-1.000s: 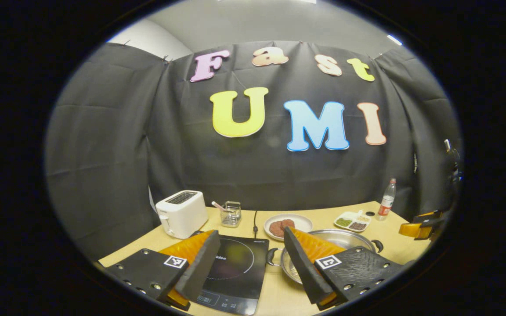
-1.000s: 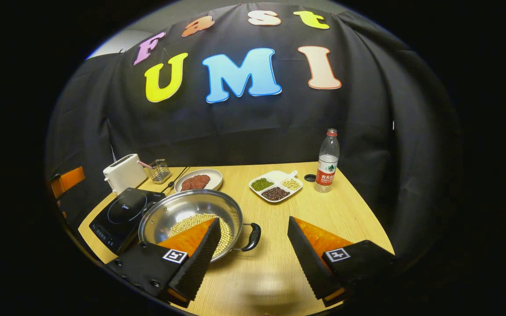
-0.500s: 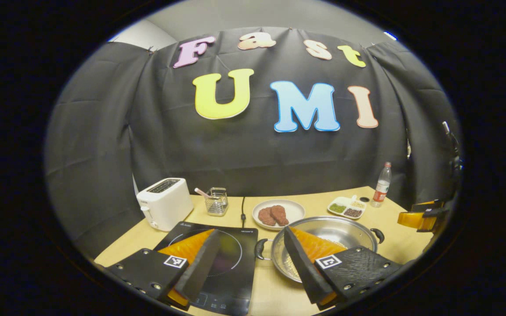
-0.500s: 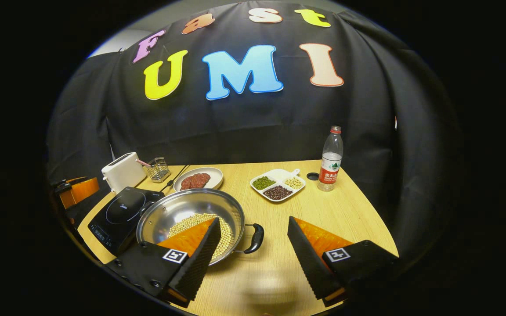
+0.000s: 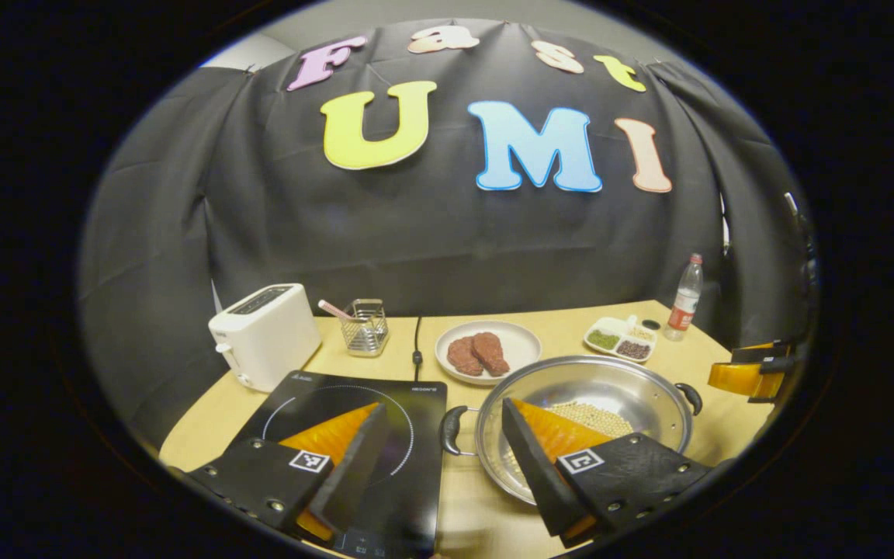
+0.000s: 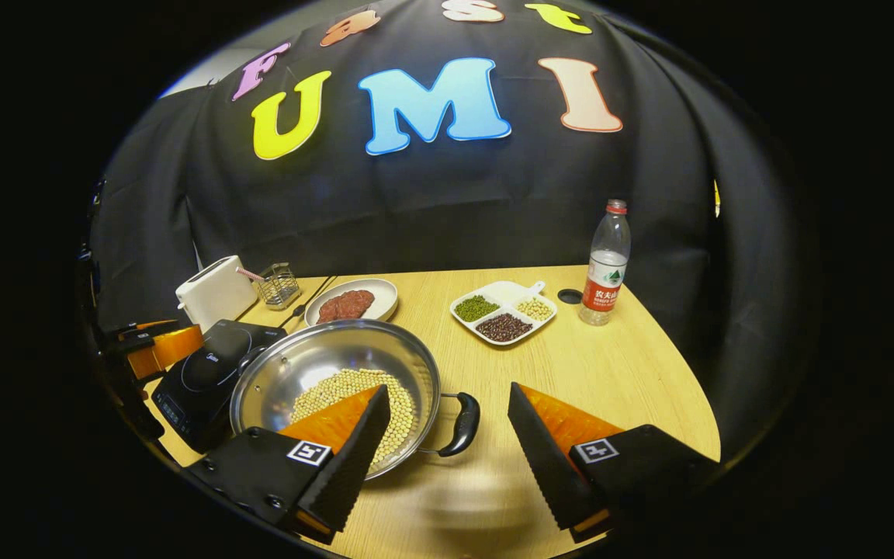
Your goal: First push the handle of the pot to place it horizontally, then grasp the pot with both hands and set it on the induction cooktop.
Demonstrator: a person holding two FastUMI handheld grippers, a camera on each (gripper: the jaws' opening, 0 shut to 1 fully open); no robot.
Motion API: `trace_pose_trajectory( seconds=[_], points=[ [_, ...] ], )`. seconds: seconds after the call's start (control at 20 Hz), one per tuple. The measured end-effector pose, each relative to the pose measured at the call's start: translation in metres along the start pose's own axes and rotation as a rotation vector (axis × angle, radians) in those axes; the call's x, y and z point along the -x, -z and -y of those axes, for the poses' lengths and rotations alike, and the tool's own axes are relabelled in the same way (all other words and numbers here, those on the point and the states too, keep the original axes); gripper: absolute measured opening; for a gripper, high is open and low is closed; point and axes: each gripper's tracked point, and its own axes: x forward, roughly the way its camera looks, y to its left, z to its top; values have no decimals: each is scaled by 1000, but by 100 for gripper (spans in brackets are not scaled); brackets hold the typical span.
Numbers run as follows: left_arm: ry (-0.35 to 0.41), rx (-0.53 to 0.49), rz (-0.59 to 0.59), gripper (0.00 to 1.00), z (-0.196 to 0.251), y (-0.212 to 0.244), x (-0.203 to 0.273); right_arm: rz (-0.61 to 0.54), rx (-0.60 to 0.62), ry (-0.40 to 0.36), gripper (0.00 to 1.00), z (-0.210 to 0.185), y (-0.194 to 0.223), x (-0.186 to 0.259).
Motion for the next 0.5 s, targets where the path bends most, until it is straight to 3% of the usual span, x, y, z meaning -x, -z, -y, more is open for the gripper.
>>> trace_pose_trajectory(
  seconds=[0.5],
  points=[
    [40,34,-181,91,13,67,-71,-73,9,-4,98,0,20,-31]
  ],
)
